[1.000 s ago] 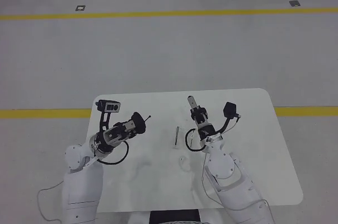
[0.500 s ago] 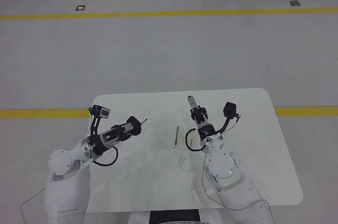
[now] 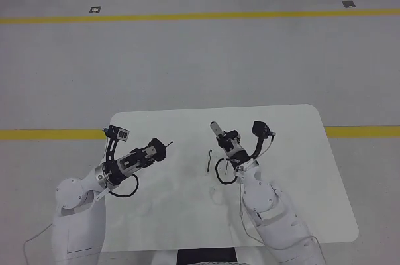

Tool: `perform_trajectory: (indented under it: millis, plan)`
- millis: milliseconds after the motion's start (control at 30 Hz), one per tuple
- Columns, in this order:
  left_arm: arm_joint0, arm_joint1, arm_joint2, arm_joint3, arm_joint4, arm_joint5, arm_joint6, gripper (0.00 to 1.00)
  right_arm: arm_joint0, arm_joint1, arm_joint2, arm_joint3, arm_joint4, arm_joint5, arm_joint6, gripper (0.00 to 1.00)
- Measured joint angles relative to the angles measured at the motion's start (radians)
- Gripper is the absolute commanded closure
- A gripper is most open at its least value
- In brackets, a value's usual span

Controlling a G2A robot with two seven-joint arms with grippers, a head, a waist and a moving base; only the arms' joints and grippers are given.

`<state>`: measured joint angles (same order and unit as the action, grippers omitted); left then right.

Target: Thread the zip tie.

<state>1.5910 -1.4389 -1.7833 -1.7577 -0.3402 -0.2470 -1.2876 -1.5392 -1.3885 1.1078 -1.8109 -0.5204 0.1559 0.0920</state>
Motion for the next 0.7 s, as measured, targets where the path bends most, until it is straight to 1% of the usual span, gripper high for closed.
perform_trajectory:
  millis: [100, 200, 367, 433, 467, 533, 633, 700]
  plan:
    - [0.0, 0.0, 0.0, 0.0, 0.0, 0.0, 0.0, 1.0, -0.002, 0.009, 0.007, -0.01, -0.103, 0.032, 0.062, 0.0]
    - [0.0, 0.0, 0.0, 0.0, 0.0, 0.0, 0.0, 1.0, -0.004, 0.012, 0.008, -0.022, -0.161, 0.069, 0.087, 0.0]
    - [0.0, 0.0, 0.0, 0.0, 0.0, 0.0, 0.0, 1.0, -0.013, 0.012, 0.003, -0.026, -0.194, 0.128, 0.1, 0.0]
    - [0.0, 0.002, 0.005, -0.004, 0.009, 0.004, 0.015, 1.0, -0.018, 0.011, -0.001, -0.028, -0.202, 0.147, 0.1, 0.0]
    - [0.002, 0.005, 0.007, -0.006, 0.014, 0.007, 0.021, 1.0, -0.019, 0.011, -0.004, -0.03, -0.205, 0.15, 0.098, 0.0]
    - [0.006, 0.013, -0.003, -0.008, 0.021, 0.015, 0.013, 1.0, -0.021, 0.01, -0.007, -0.032, -0.211, 0.152, 0.086, 0.0]
    - [0.012, 0.027, -0.035, -0.002, 0.022, 0.032, -0.017, 1.0, -0.021, 0.01, -0.007, -0.032, -0.211, 0.151, 0.086, 0.0]
    - [0.017, 0.037, -0.059, 0.003, 0.031, 0.032, -0.034, 1.0, -0.021, 0.01, -0.006, -0.032, -0.21, 0.151, 0.086, 0.0]
